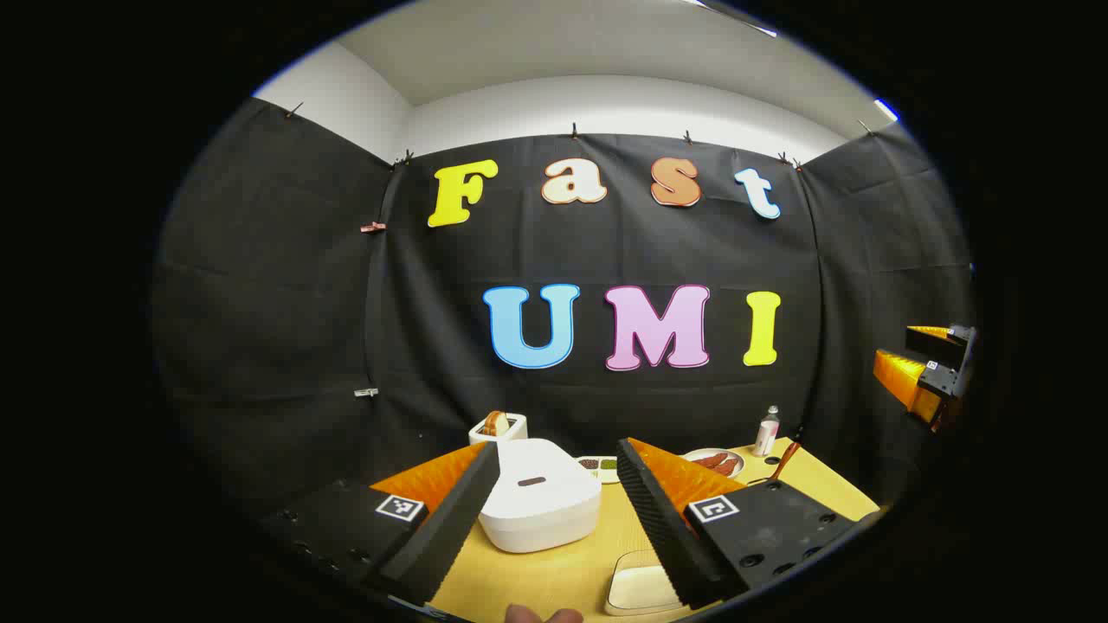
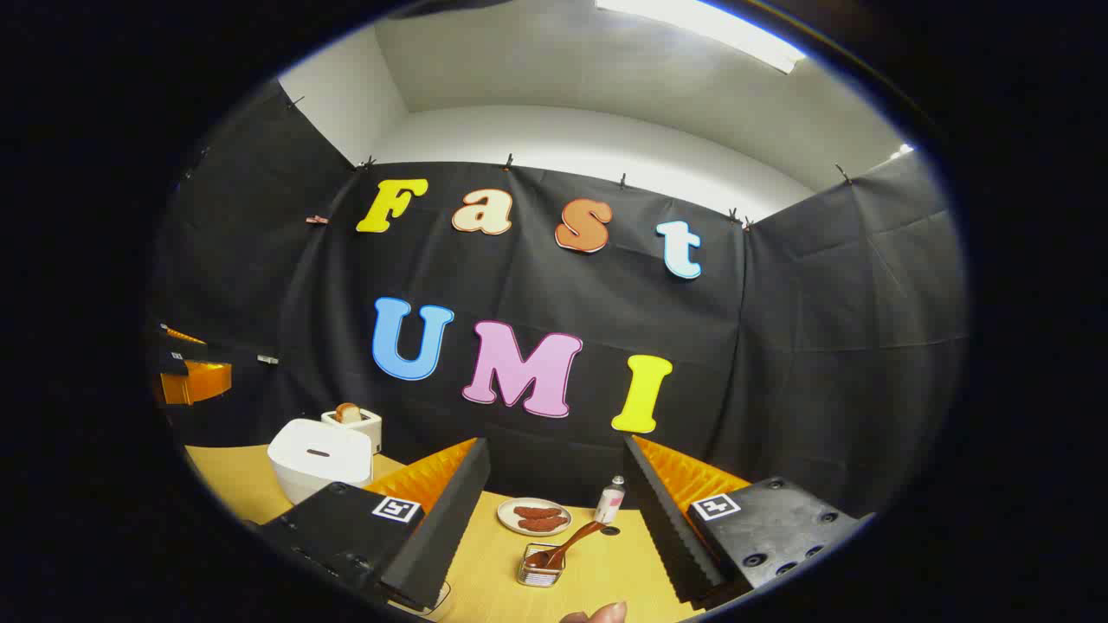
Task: Close the left gripper, press the button to open the rice cooker; take a wooden spoon from the chopstick holder with the right hand, scoop a spoonful of rice and pour it into the rice cooker, then put the wooden spoon back into the chopstick holder.
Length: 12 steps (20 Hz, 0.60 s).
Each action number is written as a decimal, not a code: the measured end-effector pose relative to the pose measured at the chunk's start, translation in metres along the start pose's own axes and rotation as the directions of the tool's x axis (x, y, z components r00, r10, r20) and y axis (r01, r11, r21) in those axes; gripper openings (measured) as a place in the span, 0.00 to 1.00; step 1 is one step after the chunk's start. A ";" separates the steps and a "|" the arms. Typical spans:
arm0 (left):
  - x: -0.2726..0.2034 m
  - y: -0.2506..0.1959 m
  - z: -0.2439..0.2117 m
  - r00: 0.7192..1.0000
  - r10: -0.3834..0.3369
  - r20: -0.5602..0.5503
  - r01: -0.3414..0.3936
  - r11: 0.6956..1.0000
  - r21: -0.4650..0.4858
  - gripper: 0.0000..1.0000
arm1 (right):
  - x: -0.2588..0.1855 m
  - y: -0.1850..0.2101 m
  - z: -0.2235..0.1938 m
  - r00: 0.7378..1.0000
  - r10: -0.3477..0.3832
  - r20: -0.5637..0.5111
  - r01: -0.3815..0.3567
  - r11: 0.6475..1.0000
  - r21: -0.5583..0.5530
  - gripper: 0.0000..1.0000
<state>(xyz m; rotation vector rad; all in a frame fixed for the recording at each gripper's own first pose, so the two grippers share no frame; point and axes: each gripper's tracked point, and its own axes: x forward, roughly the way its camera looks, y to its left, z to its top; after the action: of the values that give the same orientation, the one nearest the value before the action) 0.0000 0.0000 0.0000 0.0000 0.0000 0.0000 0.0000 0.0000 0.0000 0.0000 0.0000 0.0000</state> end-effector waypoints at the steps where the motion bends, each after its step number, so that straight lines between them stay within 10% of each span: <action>1: 0.000 -0.001 -0.002 1.000 -0.004 -0.004 0.004 1.000 0.002 0.95 | 0.000 0.000 -0.003 1.000 -0.004 -0.009 0.004 1.000 -0.001 0.97; 12: 0.028 0.036 -0.018 0.992 -0.130 -0.011 0.129 0.991 -0.042 0.94 | -0.001 0.049 0.014 0.995 -0.093 -0.025 0.093 0.996 -0.010 0.97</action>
<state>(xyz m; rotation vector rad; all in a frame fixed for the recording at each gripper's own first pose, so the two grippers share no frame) 0.0277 0.0362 -0.0175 -0.0413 0.0137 -0.1297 -0.0008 0.0488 0.0142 -0.0089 0.0250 -0.0930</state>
